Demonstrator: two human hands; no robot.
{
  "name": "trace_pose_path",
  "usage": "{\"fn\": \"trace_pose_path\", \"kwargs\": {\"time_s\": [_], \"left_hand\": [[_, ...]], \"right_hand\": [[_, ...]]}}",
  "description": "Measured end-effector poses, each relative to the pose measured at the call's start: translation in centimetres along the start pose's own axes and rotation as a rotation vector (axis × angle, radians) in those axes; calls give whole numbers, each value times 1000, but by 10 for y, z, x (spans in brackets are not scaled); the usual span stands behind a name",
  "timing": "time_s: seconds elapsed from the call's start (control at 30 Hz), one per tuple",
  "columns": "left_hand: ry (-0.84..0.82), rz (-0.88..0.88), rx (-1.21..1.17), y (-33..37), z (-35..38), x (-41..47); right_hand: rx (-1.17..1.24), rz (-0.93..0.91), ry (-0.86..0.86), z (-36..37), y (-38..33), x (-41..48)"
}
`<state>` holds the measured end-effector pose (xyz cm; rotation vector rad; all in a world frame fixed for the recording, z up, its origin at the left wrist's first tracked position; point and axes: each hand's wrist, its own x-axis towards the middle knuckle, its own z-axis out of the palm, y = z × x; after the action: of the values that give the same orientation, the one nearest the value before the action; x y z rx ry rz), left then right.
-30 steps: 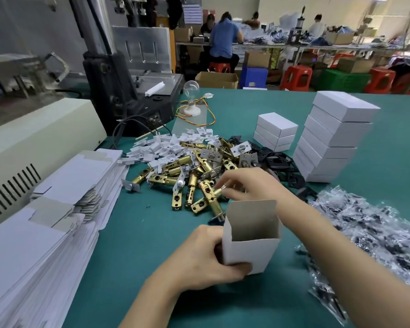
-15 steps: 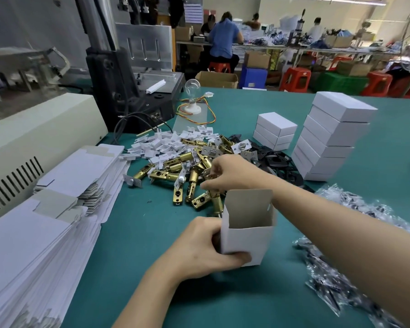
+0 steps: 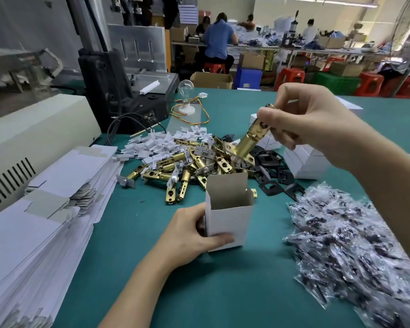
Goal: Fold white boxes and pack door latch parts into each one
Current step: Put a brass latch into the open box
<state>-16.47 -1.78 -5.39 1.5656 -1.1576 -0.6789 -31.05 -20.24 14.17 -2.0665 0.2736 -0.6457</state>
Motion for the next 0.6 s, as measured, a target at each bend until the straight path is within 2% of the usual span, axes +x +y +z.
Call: {"fn": "trace_pose_path", "kwargs": {"time_s": [0.13,0.4,0.5,0.6], "left_hand": [[18,-23,13,-1,0,0],[31,-20,65,-2,-3,0],[52,1,93,-3,-4,1],[51,34,119,-4,-5,1]], "right_hand": [[-39,31,-141,15,12,-17],[-169,49,-131,36,30,-25],[-165,50,-175,38,26,-24],[-344,14,-232,42,23,-24]]}}
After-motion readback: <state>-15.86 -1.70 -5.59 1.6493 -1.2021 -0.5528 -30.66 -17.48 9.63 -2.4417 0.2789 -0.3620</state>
